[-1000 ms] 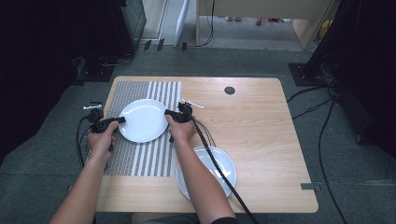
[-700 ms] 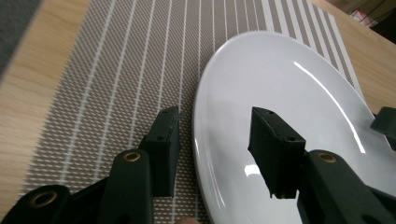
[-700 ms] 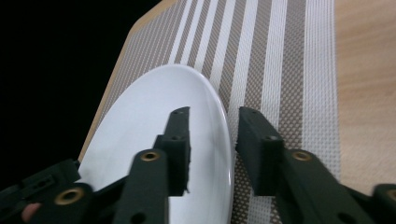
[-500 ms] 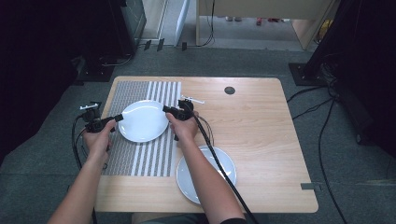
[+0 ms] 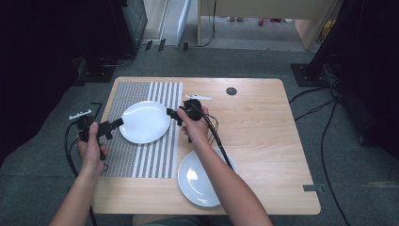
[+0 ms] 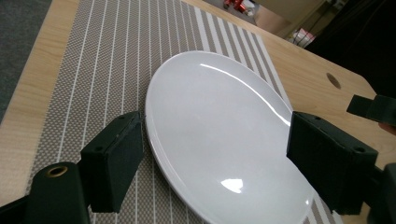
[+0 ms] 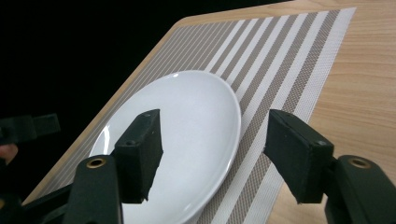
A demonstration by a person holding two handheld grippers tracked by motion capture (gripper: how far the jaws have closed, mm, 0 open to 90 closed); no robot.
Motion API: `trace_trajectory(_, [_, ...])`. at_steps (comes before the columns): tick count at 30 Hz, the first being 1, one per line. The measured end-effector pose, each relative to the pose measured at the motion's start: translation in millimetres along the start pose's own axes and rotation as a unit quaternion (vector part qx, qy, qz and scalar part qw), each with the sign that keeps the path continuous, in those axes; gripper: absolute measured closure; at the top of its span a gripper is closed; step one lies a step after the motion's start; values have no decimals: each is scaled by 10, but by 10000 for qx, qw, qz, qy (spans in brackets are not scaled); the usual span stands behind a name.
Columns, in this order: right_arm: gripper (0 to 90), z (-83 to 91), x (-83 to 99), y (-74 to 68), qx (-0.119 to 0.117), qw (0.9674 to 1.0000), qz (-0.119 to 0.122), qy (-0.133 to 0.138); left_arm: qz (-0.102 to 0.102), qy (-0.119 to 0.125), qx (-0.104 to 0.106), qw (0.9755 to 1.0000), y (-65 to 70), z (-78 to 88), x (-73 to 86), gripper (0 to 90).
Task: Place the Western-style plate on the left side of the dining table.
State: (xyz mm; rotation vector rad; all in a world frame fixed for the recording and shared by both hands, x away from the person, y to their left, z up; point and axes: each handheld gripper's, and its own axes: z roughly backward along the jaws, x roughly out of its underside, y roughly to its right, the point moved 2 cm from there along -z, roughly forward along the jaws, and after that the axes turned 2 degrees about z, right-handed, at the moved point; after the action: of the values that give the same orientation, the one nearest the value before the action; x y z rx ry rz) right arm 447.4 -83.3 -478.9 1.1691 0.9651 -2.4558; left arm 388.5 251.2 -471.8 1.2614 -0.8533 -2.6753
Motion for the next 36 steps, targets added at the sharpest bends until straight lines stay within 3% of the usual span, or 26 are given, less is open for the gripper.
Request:
trace_trajectory(4, [319, 143, 32, -20, -7, 9998, 163, -144, -60, 26, 20, 10000, 1, 102, 55, 191])
trace_trajectory(7, [304, 256, 55, -15, -22, 9996, 220, -177, -237, -7, 2, 9997, 19, 221, 148, 190])
trace_trajectory(9, [300, 302, 62, -9, -31, 9996, 232, -161, -298, -5, -2, 9996, 31, 257, 179, 186])
trace_trajectory(10, [298, 411, 70, 11, -35, 9997, 230, -106, -457, 22, -4, 9990, 61, 331, 242, 185])
trace_trajectory(17, [296, 686, 73, 84, -45, 9996, 288, 68, -611, 191, 36, 9979, 83, 573, 380, 182])
trace_trajectory(19, [297, 816, 94, 138, -37, 9995, 291, 116, -819, 181, -26, 9965, 81, 670, 473, 182])
trace_trajectory(20, [297, 816, 94, 138, -37, 9995, 291, 116, -819, 181, -26, 9965, 81, 670, 473, 181])
trace_trajectory(21, [296, 897, 119, 172, -28, 9994, 309, 124, -1028, 158, -179, 9944, 62, 721, 543, 177])
trace_trajectory(29, [296, 1156, 217, 298, 153, 9987, 372, 297, -1121, 176, -306, 9931, -49, 870, 806, 177])
trace_trajectory(36, [293, 1351, 327, 423, 269, 9983, 344, 391, -1306, 55, -469, 9903, -137, 959, 1054, 177])
